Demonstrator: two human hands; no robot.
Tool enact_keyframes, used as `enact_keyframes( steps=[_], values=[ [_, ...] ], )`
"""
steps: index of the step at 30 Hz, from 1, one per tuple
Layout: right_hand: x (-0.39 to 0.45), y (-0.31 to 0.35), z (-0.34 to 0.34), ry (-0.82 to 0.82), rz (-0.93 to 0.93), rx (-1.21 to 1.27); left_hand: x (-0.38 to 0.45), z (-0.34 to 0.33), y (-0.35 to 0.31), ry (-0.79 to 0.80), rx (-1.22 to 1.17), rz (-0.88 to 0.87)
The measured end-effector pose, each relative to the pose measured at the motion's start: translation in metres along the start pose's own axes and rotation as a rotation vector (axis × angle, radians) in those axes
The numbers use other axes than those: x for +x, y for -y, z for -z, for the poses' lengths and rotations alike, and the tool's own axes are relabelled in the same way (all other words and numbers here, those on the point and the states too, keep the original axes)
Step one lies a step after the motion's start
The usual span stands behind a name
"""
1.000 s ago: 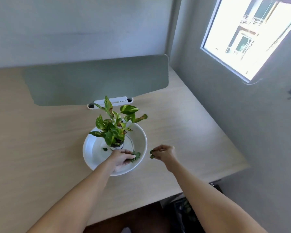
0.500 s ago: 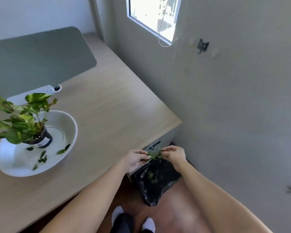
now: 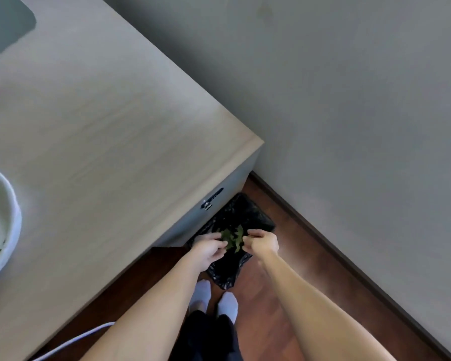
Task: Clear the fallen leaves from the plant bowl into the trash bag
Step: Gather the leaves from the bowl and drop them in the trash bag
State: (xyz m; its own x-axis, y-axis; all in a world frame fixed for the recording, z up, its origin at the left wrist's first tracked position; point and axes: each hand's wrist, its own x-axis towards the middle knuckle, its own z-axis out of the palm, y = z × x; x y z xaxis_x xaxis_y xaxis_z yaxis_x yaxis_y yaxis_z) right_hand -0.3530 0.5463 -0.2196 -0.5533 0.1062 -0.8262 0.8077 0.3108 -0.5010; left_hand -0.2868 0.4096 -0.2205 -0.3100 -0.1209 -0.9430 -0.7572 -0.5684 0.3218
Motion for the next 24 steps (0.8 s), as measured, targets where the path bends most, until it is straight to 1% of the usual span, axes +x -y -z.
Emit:
enact_keyframes(
  steps=[3, 6, 10, 18, 21, 24],
  values=[
    [0.013, -0.003, -0.005, -0.012, -0.047, 0.011, 0.012, -0.001, 0.001, -0.022, 0.055, 0.007],
    [0.014, 0.001, -0.004, -0.022, -0.064, 0.014, 0.012, -0.002, -0.004, -0.032, 0.06, 0.008],
    [0.002, 0.021, 0.005, -0.011, -0.034, 0.013, -0.008, -0.009, -0.024, 0.007, 0.072, -0.013],
    [-0.056, 0.102, 0.019, 0.032, 0.158, 0.039, -0.105, -0.007, -0.08, 0.078, 0.053, -0.183],
    [-0.078, 0.132, 0.006, 0.078, 0.271, 0.005, -0.15, 0.015, -0.095, 0.114, 0.043, -0.286],
    [-0.098, 0.156, -0.022, 0.137, 0.355, -0.053, -0.184, 0.053, -0.106, 0.078, 0.026, -0.354]
  ],
)
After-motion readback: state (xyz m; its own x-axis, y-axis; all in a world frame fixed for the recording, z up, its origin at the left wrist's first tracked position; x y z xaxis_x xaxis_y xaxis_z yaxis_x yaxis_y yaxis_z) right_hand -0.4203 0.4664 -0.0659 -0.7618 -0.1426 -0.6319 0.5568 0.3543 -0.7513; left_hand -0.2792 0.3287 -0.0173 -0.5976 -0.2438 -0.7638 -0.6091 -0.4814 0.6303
